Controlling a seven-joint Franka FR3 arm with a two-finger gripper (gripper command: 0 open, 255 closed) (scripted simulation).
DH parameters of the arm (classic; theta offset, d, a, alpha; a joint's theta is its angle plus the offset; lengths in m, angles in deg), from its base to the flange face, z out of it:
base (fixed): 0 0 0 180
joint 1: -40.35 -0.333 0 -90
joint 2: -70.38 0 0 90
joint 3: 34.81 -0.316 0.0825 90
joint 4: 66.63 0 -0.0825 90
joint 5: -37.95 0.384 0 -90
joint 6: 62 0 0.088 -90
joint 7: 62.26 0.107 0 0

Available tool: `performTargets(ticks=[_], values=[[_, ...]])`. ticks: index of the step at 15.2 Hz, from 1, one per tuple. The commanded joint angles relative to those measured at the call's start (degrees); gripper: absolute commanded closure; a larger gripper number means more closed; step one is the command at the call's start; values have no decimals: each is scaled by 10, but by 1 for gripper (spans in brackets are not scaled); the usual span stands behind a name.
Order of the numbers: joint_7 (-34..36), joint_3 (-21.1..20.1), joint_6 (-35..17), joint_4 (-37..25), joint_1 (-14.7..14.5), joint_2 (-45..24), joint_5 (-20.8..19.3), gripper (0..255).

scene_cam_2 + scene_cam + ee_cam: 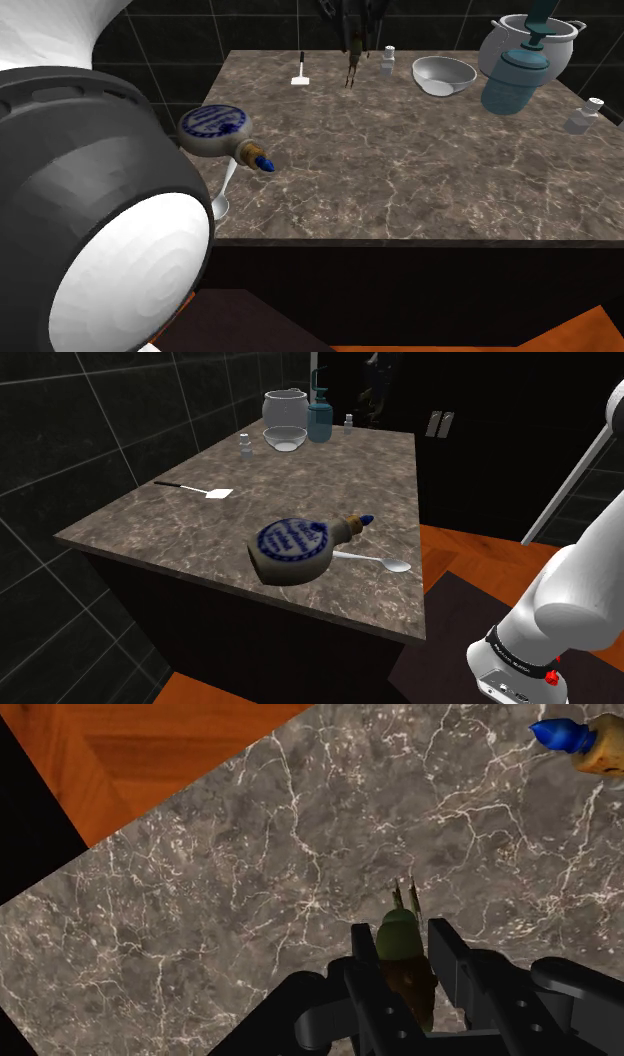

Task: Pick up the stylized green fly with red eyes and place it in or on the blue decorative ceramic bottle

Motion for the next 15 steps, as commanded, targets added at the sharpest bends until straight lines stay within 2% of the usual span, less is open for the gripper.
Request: performTargets(ticks=[1,8,15], values=[[28,-14,5,10,-13,10,1,255],[130,-70,41,-11,-64,6,0,255],[238,-130,89,-84,-124,-40,-12,255]])
